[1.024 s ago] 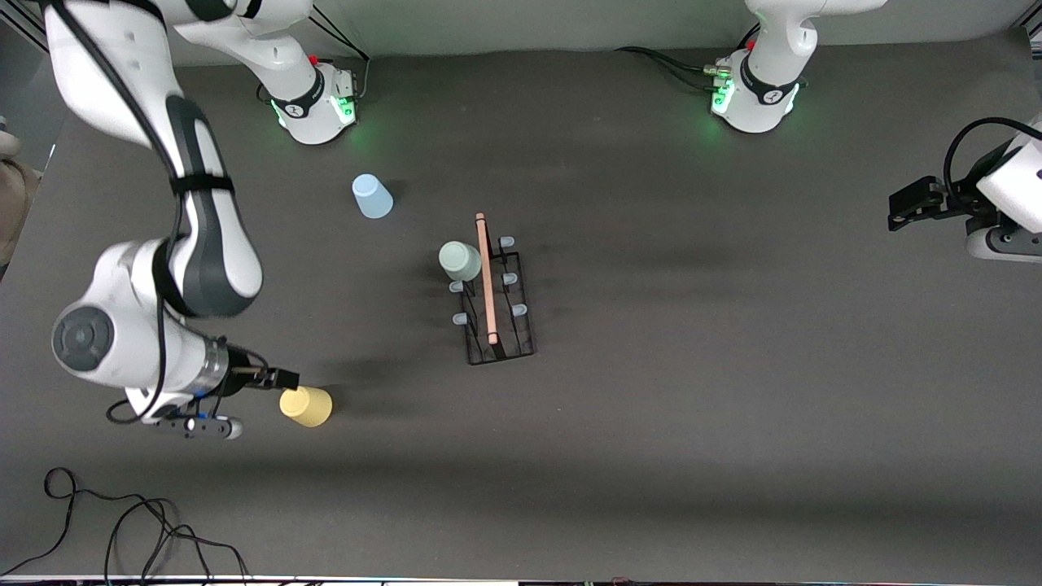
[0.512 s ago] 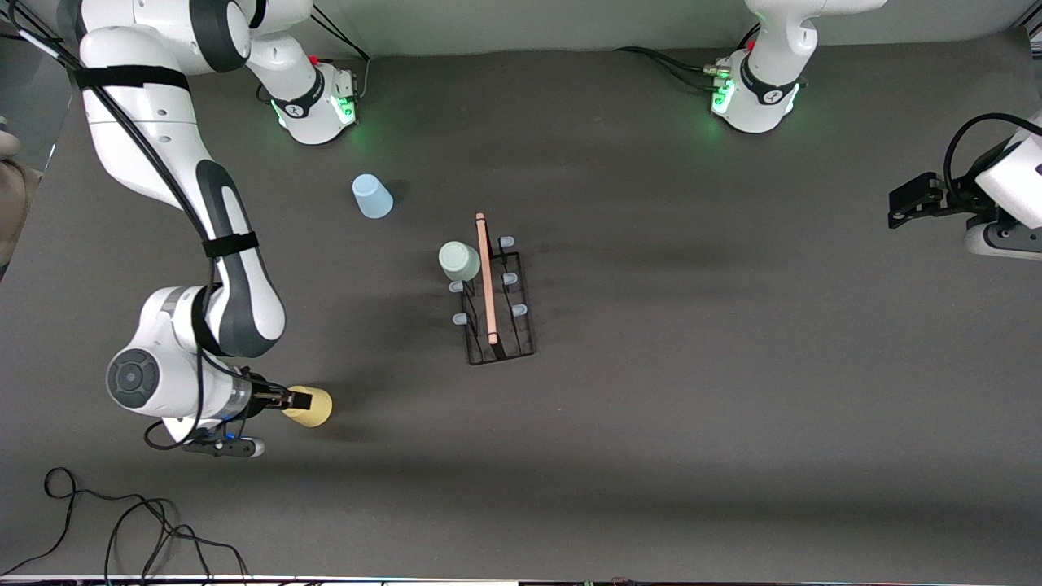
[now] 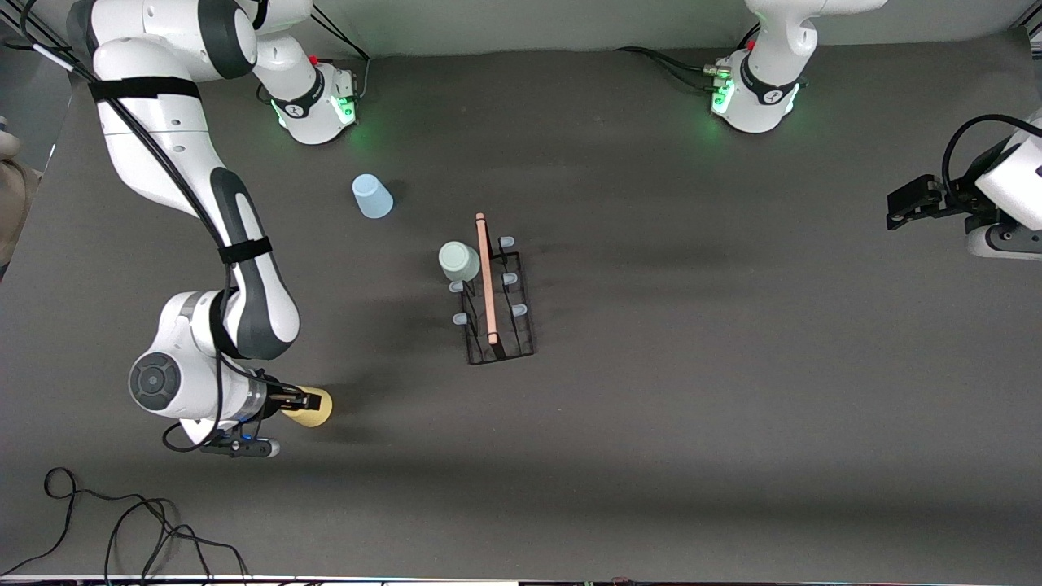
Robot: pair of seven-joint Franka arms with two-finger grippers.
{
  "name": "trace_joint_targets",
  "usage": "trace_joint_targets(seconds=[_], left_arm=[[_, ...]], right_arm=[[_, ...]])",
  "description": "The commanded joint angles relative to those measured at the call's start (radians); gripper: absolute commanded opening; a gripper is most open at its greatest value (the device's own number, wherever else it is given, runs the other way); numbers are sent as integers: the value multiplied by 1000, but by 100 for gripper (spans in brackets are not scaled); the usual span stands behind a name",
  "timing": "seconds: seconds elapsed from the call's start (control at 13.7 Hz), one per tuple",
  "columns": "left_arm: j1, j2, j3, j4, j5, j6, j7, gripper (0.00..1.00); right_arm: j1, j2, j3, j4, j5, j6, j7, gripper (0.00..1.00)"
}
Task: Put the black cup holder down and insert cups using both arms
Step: 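Grasp the yellow cup with the right gripper and lift it, then carry the yellow cup to the rack and lower it onto a peg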
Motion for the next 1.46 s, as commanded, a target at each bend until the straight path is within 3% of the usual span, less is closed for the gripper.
trace_joint_targets(seconds=[0.0, 0.15, 0.66, 1.39], left_arm=[[-11, -19, 7, -10, 3, 1, -8, 100], [-12, -23, 5, -10, 3, -6, -7, 100], [-17, -4, 5, -4, 7, 1, -11, 100], [-14, 13, 7, 5, 16, 21, -8, 100]], right_arm=[[23, -13, -5, 30, 19, -27, -2, 31], [65, -58, -5, 41, 30, -102, 62, 28], [339, -222, -9, 42, 30, -174, 545, 28], [422, -221, -5, 36, 98, -191, 644, 28]])
